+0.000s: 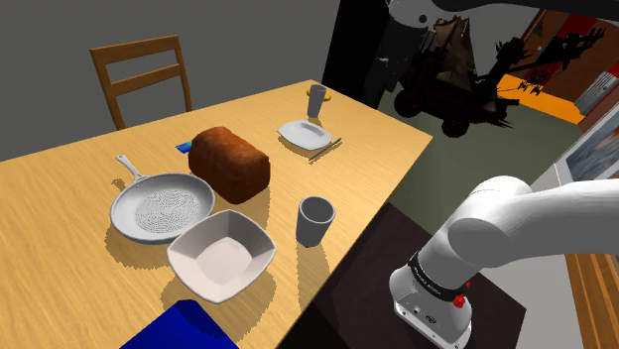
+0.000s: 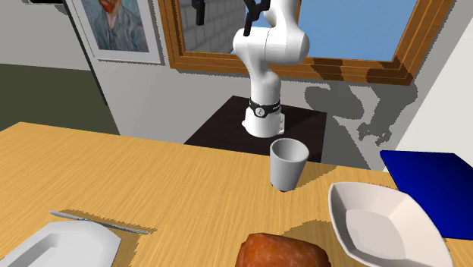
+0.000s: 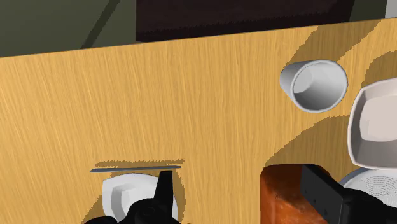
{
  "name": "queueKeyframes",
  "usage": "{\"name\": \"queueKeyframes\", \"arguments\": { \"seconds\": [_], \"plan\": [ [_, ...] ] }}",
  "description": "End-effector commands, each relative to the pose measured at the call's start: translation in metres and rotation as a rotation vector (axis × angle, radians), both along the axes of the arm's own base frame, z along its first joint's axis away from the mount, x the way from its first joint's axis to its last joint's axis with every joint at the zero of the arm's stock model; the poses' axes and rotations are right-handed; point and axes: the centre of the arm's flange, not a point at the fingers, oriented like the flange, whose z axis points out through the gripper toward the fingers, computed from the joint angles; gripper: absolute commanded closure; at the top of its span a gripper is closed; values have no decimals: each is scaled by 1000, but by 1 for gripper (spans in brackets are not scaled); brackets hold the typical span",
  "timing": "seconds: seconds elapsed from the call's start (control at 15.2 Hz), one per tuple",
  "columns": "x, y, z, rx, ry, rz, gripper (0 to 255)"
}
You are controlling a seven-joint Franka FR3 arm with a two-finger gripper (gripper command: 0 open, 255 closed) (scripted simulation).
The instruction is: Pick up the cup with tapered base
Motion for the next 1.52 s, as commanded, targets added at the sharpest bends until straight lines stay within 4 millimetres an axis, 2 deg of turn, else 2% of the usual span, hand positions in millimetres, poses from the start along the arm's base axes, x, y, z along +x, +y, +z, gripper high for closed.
{"name": "queueKeyframes", "arguments": {
  "seconds": [0.0,1.45],
  "plan": [
    [0,0,0,0,0,0,0],
    [-23,168,-229,39,69,-15,0]
  ]
}}
